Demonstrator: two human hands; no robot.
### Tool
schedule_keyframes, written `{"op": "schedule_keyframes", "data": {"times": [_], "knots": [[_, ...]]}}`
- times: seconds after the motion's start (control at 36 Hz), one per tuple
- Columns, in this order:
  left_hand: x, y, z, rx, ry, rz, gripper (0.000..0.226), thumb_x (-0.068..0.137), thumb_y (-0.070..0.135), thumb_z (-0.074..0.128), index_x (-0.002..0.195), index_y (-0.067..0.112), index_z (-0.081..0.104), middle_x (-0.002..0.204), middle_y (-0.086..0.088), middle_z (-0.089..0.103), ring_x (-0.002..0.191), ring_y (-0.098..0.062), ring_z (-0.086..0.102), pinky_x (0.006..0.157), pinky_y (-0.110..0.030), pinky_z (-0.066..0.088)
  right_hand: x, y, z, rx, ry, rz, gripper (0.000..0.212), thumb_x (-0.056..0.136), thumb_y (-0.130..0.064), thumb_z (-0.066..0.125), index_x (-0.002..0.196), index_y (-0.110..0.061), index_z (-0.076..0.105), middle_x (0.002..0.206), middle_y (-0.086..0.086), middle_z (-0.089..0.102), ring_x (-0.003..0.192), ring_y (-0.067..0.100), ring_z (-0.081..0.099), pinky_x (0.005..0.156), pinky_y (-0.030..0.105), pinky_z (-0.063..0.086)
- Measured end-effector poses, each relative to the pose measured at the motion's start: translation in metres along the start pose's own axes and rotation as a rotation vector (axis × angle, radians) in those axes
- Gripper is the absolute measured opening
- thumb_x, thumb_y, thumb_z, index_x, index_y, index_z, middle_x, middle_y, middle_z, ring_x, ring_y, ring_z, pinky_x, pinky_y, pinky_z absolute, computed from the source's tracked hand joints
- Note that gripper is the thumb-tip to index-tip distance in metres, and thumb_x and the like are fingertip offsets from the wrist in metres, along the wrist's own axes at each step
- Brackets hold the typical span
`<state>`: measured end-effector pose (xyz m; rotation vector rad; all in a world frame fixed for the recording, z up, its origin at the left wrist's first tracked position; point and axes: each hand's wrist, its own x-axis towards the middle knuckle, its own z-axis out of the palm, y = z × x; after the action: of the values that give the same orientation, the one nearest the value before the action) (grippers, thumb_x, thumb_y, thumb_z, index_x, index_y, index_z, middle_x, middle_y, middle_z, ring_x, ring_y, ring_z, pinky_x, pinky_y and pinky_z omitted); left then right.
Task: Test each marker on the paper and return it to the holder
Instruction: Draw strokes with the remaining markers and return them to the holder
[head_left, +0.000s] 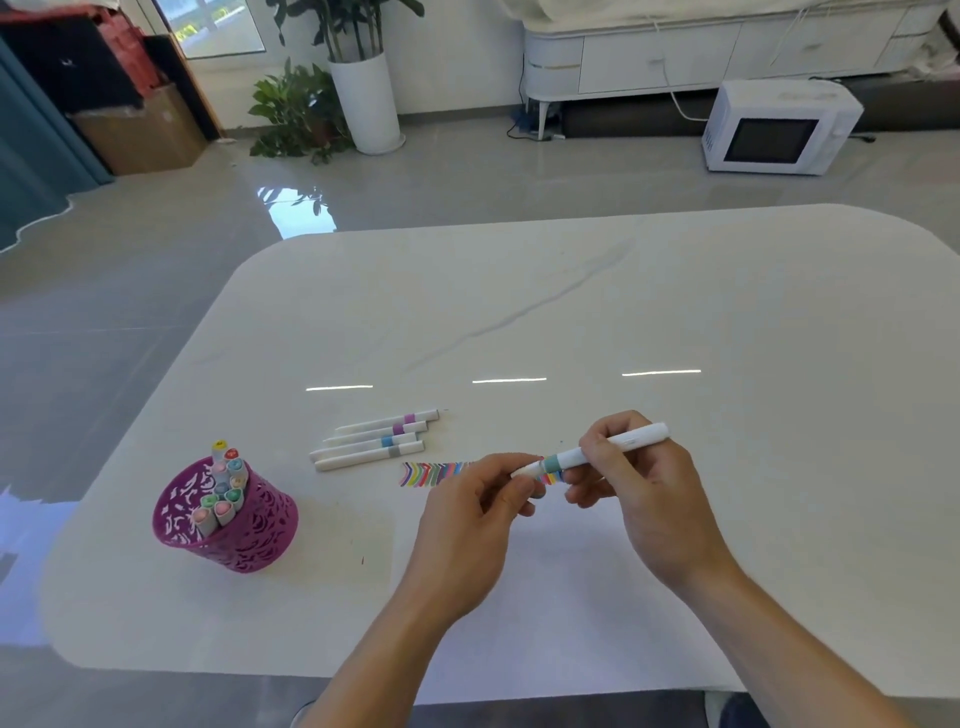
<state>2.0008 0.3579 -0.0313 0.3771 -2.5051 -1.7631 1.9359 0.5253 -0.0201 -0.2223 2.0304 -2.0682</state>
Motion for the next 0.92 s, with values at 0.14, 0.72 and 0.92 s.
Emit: {"op": "schedule_keyframes", "data": {"times": [0.14,0.72,0.92], "knots": [[-0.001,0.003,0.0,-0.011,-0.004,0.021,0.021,0.103,0.02,0.054,0.105,0.033,0.07,0.087,0.011,0.07,0.079,-0.007,0.068,0.071,-0.015,0.052,0.001,0.002,-0.001,0.003,-0.05,0.03,0.016,0.102,-0.016,0.065,0.092,-0.003,0.066,0.078,0.012,0.076,0.066,0.026,0.072,0.062,0.026,0.057],[-0.002,-0.001,-0.008,-0.124,-0.065,-0.127,0.024,0.1,0.011,0.058,0.087,0.016,0.077,0.075,-0.002,0.074,0.065,-0.016,0.07,0.064,-0.022,0.054,0.002,0.007,-0.001,0.058,-0.13,0.147,0.02,0.099,-0.016,0.067,0.094,0.004,0.066,0.077,0.017,0.074,0.063,0.026,0.07,0.062,0.029,0.058],[-0.004,0.003,-0.022,-0.394,-0.168,-0.281,0.023,0.099,0.016,0.061,0.088,0.007,0.079,0.082,-0.013,0.071,0.073,-0.024,0.069,0.068,-0.029,0.056,0.001,0.007,0.005,0.094,-0.181,0.22,0.028,0.1,-0.027,0.065,0.094,0.0,0.07,0.079,0.014,0.073,0.065,0.025,0.068,0.063,0.028,0.057]]}}
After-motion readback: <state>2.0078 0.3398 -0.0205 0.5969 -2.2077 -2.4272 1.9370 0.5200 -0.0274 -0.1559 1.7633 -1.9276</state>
